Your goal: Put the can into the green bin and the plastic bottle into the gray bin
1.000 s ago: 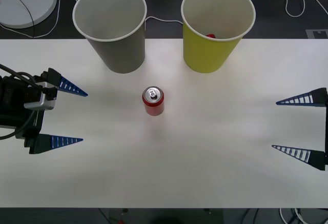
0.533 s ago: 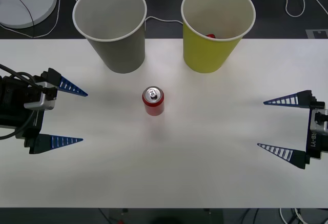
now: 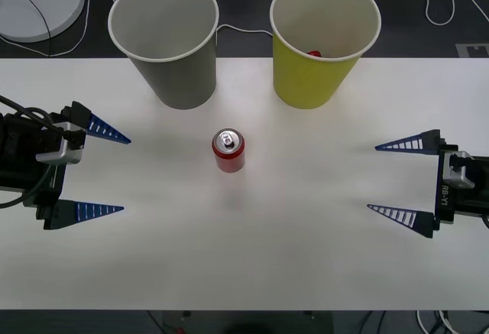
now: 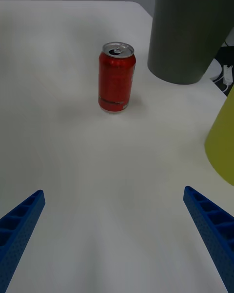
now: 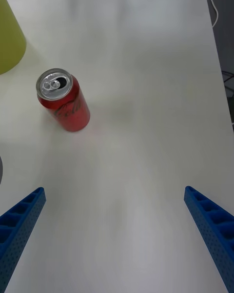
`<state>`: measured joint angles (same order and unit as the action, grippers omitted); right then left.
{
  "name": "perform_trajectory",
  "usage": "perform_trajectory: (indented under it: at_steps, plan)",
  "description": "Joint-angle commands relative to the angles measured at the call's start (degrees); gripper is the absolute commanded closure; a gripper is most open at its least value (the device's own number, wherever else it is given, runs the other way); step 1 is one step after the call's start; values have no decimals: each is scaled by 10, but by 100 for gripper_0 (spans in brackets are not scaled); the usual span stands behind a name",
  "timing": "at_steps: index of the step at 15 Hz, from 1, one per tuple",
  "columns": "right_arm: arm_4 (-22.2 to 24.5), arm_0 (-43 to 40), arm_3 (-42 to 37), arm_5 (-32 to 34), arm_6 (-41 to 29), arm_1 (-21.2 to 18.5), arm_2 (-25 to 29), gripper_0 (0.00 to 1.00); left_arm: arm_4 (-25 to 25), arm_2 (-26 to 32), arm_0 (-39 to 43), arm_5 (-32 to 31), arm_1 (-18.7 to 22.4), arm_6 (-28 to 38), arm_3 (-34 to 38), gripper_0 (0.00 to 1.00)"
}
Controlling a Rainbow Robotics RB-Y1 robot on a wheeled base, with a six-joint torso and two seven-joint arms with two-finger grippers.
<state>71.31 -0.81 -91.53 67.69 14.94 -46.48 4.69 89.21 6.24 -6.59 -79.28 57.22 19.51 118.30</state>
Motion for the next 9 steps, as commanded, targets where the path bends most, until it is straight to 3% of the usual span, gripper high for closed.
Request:
perform_trajectory:
  at_steps: [1, 9]
  plan:
    - [1, 38, 49, -5, 4, 35, -27, 0, 0, 0, 0, 0, 0, 0, 0, 0]
    - [1, 134, 195, -6, 33, 151, -57, 0, 0, 0, 0, 0, 0, 0, 0, 0]
